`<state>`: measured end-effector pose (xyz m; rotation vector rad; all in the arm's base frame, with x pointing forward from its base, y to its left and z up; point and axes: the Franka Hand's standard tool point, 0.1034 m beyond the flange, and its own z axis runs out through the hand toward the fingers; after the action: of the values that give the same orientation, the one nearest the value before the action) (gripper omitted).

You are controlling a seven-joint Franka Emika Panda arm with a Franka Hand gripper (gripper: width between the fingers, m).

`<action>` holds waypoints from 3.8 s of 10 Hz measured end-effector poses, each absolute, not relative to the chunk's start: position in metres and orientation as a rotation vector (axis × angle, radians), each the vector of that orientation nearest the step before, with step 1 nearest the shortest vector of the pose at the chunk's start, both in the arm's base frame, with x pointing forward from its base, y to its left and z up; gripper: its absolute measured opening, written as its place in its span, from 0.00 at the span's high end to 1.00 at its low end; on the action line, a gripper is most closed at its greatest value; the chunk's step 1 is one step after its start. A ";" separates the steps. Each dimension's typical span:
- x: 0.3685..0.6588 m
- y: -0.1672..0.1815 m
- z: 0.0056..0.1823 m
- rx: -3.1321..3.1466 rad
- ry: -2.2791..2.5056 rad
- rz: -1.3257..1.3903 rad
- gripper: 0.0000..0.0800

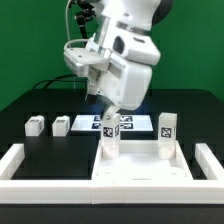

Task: Assemble square table

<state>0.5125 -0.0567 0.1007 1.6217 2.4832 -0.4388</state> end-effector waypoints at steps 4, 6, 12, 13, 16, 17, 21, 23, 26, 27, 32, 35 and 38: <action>0.480 -0.096 0.097 2.025 2.193 -0.454 0.19; 0.481 -0.094 0.096 2.139 2.060 -0.441 0.19; 0.440 -0.123 0.079 2.619 1.381 -0.360 0.19; 0.432 -0.130 0.076 2.706 1.217 -0.360 0.19; 0.424 -0.134 0.069 2.891 0.831 -0.346 0.19; 0.424 -0.131 0.069 2.913 0.748 -0.339 0.19; 0.407 -0.142 0.064 2.994 0.386 -0.466 0.19; 0.409 -0.157 0.064 3.002 0.313 -0.537 0.19; 0.399 -0.155 0.053 2.918 0.244 -0.938 0.19; 0.392 -0.152 0.055 2.856 0.244 -1.127 0.19; 0.401 -0.152 0.037 2.707 0.208 -1.413 0.19; 0.397 -0.149 0.031 2.708 0.221 -1.402 0.19; 0.378 -0.146 0.021 2.698 0.212 -1.429 0.19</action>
Offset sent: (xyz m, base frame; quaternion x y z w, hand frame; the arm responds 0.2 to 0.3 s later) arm -0.0223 -0.0348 -0.0104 -0.0063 0.0472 0.1784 0.9828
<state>0.3784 -0.1460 0.0207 2.6982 0.2123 -1.4287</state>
